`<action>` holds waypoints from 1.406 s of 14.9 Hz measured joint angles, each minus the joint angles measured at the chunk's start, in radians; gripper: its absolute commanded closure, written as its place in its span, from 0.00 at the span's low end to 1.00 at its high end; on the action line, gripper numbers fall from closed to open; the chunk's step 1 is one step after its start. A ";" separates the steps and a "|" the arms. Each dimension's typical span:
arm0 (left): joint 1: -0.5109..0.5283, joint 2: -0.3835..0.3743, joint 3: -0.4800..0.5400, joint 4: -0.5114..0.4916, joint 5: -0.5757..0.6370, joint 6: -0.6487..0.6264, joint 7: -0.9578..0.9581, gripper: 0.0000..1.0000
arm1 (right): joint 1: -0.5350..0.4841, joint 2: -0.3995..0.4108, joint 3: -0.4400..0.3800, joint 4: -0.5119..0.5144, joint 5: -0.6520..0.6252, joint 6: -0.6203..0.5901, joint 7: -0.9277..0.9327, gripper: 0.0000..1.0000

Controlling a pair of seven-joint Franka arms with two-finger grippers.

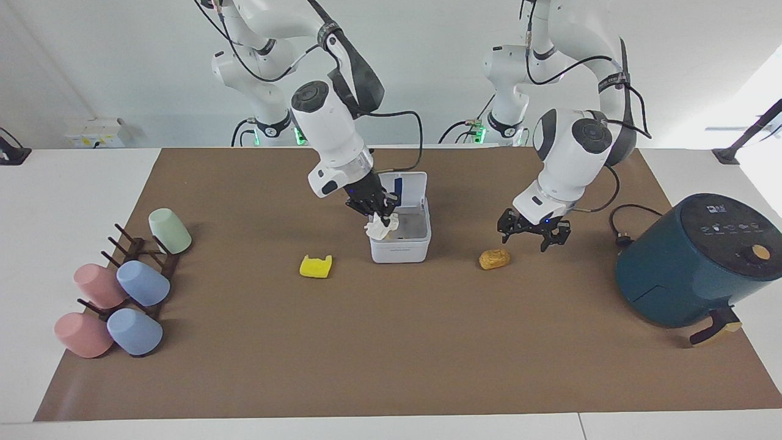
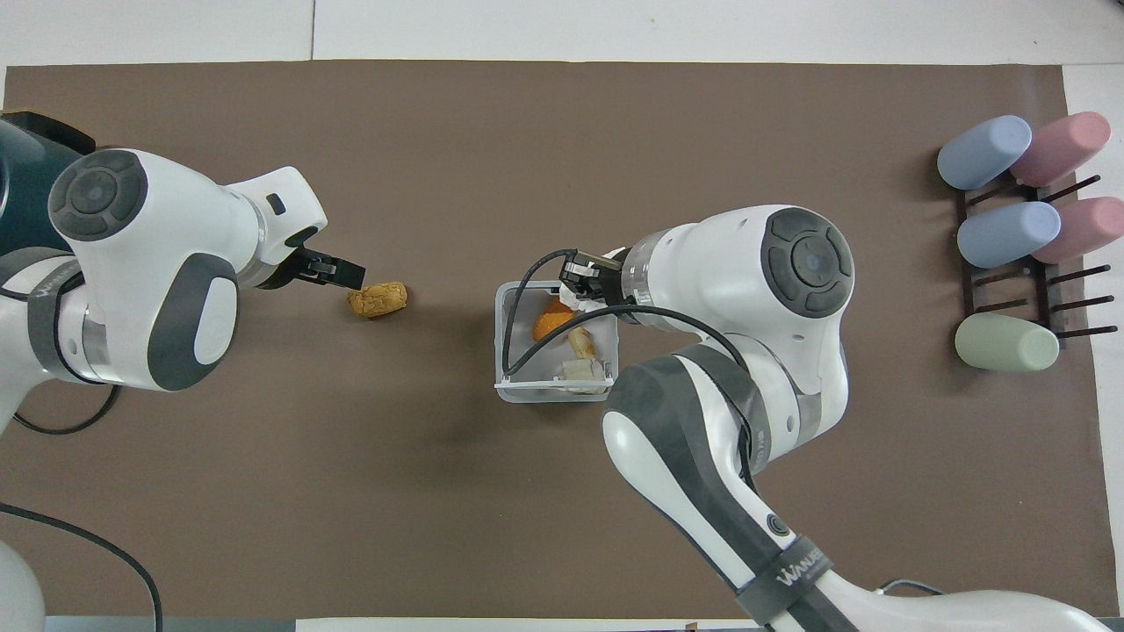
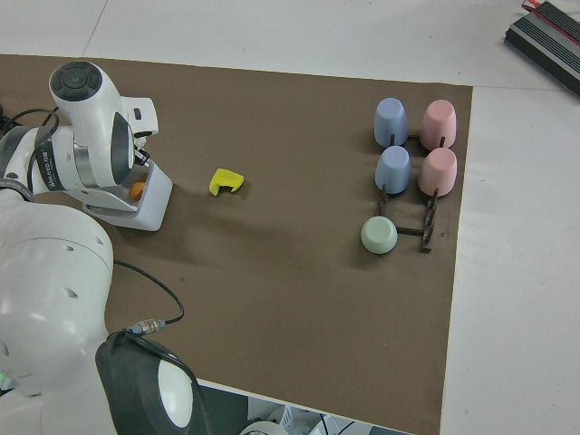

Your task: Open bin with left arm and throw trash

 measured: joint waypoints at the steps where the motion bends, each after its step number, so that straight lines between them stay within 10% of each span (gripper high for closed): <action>1: 0.000 0.000 -0.002 -0.010 0.000 0.022 -0.102 0.00 | 0.007 0.002 0.006 -0.002 0.000 0.000 0.018 1.00; 2: -0.001 0.000 -0.006 -0.024 0.000 0.048 -0.204 0.00 | 0.016 0.002 0.009 -0.005 0.000 0.000 0.031 1.00; 3: -0.004 -0.001 -0.010 -0.041 0.000 0.067 -0.303 0.00 | 0.025 0.002 0.011 -0.010 0.001 0.000 0.036 0.66; 4: -0.009 -0.001 -0.012 -0.056 0.000 0.080 -0.399 0.00 | 0.033 0.002 0.011 -0.015 0.001 0.000 0.039 0.01; 14: -0.078 -0.004 -0.018 -0.102 -0.001 0.109 -1.560 0.00 | 0.038 0.001 0.010 -0.001 -0.042 -0.074 0.032 0.00; 21: -0.081 0.025 -0.011 -0.190 -0.001 0.233 -1.865 0.00 | -0.068 0.008 0.002 0.012 -0.218 -0.132 -0.311 0.00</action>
